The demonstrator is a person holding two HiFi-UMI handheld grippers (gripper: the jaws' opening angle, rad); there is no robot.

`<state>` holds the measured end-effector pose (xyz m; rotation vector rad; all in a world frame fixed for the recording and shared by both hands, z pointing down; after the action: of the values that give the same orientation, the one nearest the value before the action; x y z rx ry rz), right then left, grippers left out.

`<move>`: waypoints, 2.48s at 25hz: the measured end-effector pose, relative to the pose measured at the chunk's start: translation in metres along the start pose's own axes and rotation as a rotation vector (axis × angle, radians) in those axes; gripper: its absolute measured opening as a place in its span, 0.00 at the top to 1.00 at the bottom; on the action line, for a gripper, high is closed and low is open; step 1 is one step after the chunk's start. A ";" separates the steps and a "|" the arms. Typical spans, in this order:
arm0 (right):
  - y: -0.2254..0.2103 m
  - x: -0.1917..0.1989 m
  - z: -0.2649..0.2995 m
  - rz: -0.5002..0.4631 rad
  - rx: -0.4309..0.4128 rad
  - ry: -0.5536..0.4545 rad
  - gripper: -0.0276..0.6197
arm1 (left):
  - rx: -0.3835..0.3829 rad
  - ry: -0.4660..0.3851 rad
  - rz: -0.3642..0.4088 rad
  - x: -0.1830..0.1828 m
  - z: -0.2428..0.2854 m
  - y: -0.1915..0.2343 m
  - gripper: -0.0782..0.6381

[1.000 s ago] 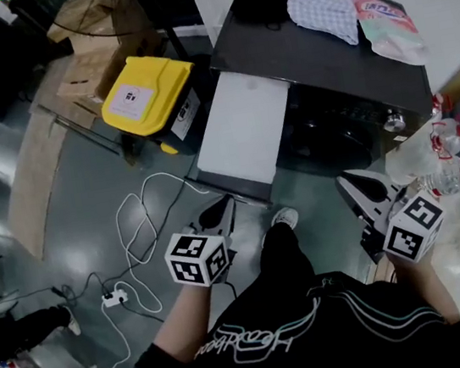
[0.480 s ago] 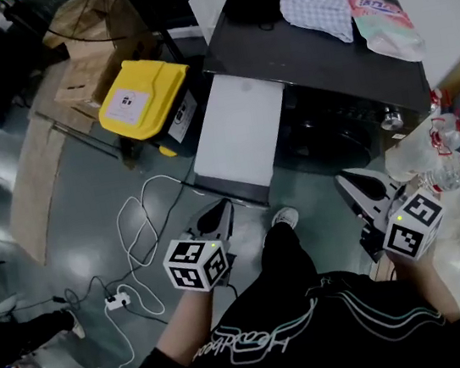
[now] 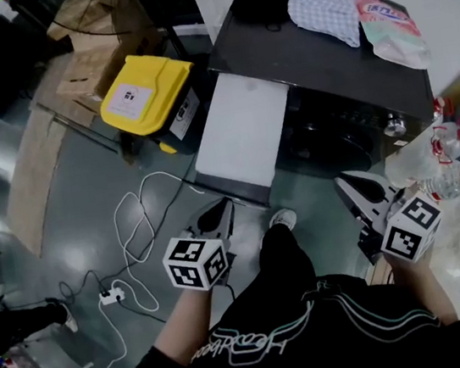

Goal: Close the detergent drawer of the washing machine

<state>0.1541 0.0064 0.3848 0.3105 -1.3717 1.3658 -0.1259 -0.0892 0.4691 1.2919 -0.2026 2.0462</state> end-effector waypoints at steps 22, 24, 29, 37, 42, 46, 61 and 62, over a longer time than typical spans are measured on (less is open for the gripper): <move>0.002 0.008 0.021 0.021 -0.023 0.030 0.91 | 0.003 -0.012 -0.037 0.001 0.003 0.002 0.86; 0.002 0.009 0.022 0.021 -0.022 0.033 0.91 | 0.005 -0.013 -0.040 0.001 0.003 0.003 0.86; 0.001 0.008 0.022 0.023 -0.016 0.034 0.91 | 0.002 -0.015 -0.047 0.001 0.006 0.003 0.86; 0.000 0.010 0.025 0.027 -0.020 0.045 0.91 | 0.008 -0.014 -0.048 0.000 0.009 0.005 0.86; -0.002 0.010 0.030 0.031 -0.023 0.046 0.91 | -0.007 -0.023 -0.054 -0.011 0.022 0.012 0.86; -0.001 0.005 0.028 0.032 -0.023 0.033 0.91 | 0.012 0.004 -0.081 -0.046 0.070 0.025 0.86; -0.032 -0.025 0.010 0.095 0.048 -0.066 0.91 | 0.064 0.002 -0.023 -0.062 0.089 0.027 0.86; -0.032 -0.026 0.011 0.096 0.047 -0.068 0.91 | 0.063 0.005 -0.024 -0.063 0.089 0.027 0.86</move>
<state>0.1832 -0.0252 0.3845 0.3285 -1.4274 1.4804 -0.0612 -0.1807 0.4657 1.3207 -0.1211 2.0499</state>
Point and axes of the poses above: the fingertips, and each gripper's own axes: z forward along the fingers, y to its left, x out of its underside, the point moved 7 cm from there along -z, backward along the fingers, and after that the axes turned 7 degrees about z, right-handed, at the moved point
